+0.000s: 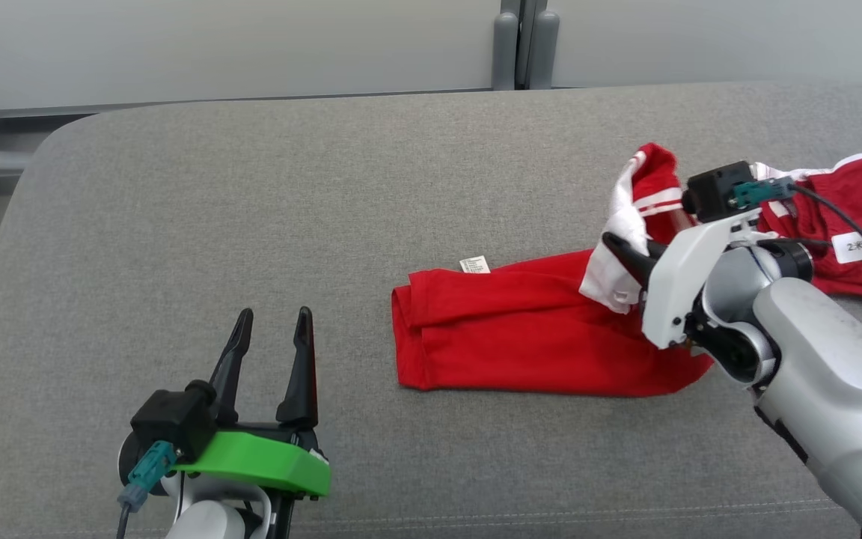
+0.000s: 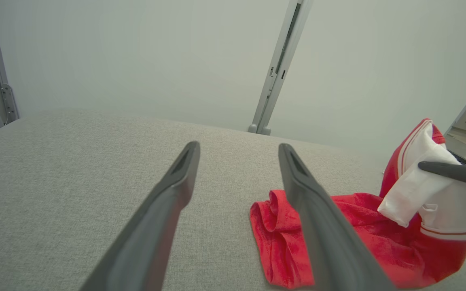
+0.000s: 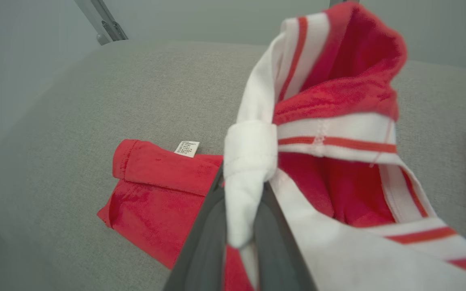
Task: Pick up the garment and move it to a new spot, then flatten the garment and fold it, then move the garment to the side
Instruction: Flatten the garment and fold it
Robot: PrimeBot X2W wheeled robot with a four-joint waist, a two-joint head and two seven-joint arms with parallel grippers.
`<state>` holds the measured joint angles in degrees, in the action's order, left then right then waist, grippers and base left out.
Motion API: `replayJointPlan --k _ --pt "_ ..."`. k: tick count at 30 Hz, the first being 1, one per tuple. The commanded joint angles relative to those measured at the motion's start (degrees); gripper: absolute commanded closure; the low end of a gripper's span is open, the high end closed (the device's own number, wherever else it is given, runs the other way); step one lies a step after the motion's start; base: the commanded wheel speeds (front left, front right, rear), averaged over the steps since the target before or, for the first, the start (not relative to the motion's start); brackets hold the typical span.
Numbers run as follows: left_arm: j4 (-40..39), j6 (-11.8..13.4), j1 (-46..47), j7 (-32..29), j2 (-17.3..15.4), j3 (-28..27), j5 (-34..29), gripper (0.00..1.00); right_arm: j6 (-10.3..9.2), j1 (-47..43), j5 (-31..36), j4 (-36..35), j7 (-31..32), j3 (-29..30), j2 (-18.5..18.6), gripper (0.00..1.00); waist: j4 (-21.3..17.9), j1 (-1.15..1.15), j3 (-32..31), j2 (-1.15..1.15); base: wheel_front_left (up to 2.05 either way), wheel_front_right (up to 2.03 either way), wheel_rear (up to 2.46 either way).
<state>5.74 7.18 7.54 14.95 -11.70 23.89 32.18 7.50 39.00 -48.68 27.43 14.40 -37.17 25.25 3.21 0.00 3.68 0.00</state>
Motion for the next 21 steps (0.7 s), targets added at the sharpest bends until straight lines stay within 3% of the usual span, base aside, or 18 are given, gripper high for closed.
replayJointPlan --k 1,9,15,21 --pt "0.1 -0.4 -0.8 0.2 0.2 0.0 0.0 0.00 -0.02 -1.1 1.7 -0.7 1.2 0.0 -1.8 1.00 1.2 0.00 -0.6 0.00 0.00 0.00 0.00" --pt "0.8 -1.2 -0.8 0.2 1.4 0.4 -0.2 0.00 -0.02 -1.0 7.3 2.0 3.2 1.3 -9.8 1.00 4.0 0.00 -0.5 0.00 0.00 0.00 0.00" --pt "1.2 -2.3 0.7 0.3 2.9 0.3 -0.8 0.00 -0.02 1.0 12.0 8.9 2.9 3.3 -15.4 1.00 7.1 0.00 0.7 0.00 0.00 0.00 0.00" --pt "2.0 -3.3 1.5 0.3 4.4 -0.2 -1.5 0.00 -0.02 3.9 16.7 16.8 2.7 4.2 -18.5 1.00 9.5 0.00 1.5 0.00 0.00 0.00 0.00"
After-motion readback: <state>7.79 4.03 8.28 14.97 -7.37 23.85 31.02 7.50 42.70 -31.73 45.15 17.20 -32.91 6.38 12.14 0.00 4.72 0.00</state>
